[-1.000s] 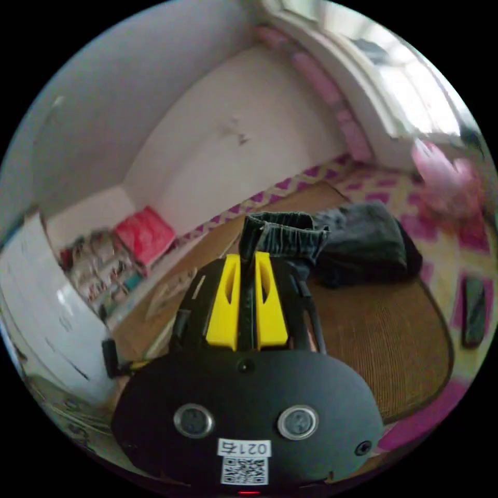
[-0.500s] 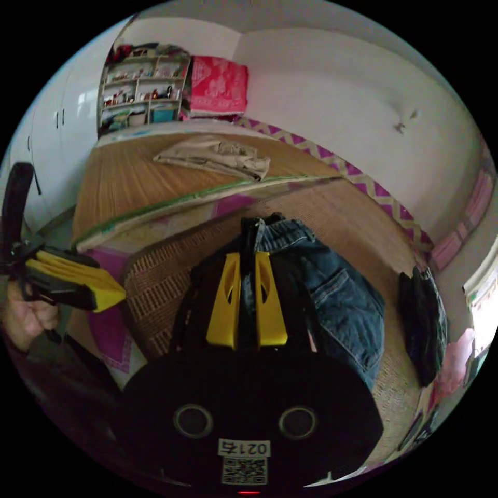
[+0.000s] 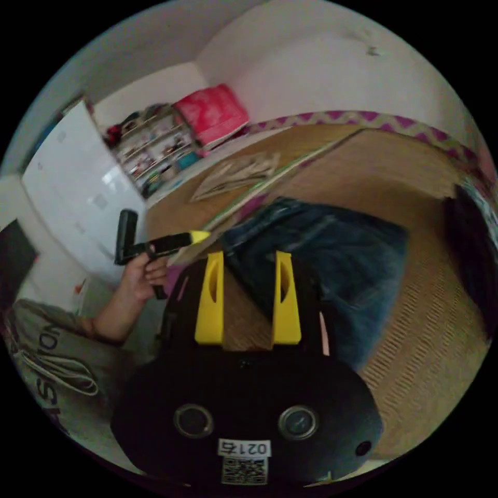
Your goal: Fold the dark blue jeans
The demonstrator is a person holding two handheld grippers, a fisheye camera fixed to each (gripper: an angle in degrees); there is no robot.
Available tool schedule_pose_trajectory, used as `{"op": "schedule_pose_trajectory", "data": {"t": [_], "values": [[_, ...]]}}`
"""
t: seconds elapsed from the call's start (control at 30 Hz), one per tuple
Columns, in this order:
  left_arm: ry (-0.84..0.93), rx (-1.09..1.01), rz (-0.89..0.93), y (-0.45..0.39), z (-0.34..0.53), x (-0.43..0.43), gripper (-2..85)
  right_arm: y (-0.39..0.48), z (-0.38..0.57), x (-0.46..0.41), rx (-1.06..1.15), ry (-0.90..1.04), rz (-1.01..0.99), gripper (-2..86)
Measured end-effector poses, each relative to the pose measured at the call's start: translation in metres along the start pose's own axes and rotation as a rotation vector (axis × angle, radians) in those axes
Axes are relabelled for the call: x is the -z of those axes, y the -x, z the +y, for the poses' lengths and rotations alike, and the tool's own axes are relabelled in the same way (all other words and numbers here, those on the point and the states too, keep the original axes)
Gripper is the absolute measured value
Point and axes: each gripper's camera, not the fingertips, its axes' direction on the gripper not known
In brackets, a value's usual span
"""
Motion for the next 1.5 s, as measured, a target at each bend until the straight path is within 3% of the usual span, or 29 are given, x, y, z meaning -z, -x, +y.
{"op": "schedule_pose_trajectory", "data": {"t": [0.1,0.17,0.23,0.43,0.6,0.77,0.9,1.2,1.3,1.4,1.5], "values": [[0.073,0.018,0.008,0.027,-0.035,-0.016,13.1,-0.093,0.005,0.006,-0.156,0.047,0.139,15.6],[0.122,0.021,0.034,0.040,-0.054,-0.026,14.8,-0.148,0.009,-0.009,-0.239,0.115,0.051,16.2],[0.213,0.039,0.046,0.055,-0.075,-0.042,16.4,-0.204,0.018,-0.040,-0.351,0.188,-0.174,16.7],[0.362,0.033,0.091,0.073,-0.114,-0.066,14.8,-0.272,0.025,-0.100,-0.493,0.216,-0.374,14.2],[0.372,0.061,0.116,0.091,-0.136,-0.063,8.0,-0.280,0.025,-0.124,-0.487,0.241,-0.362,10.4],[0.258,0.019,0.167,0.091,-0.157,-0.013,6.1,-0.234,-0.014,-0.098,-0.269,0.236,-0.302,7.8],[0.094,-0.003,0.188,0.111,-0.197,0.078,5.9,-0.158,-0.094,-0.095,-0.025,0.225,-0.269,7.7],[-0.229,0.060,-0.077,0.220,-0.348,0.264,6.3,0.018,-0.348,-0.252,0.234,0.174,-0.372,8.0],[-0.300,0.154,-0.202,0.271,-0.383,0.278,7.9,0.065,-0.405,-0.302,0.259,0.111,-0.211,10.9],[-0.260,0.321,-0.317,0.326,-0.376,0.275,10.3,0.093,-0.401,-0.346,0.300,0.185,-0.014,16.5],[-0.284,0.315,-0.359,0.333,-0.343,0.283,8.8,0.086,-0.353,-0.357,0.319,0.231,-0.034,16.0]]}}
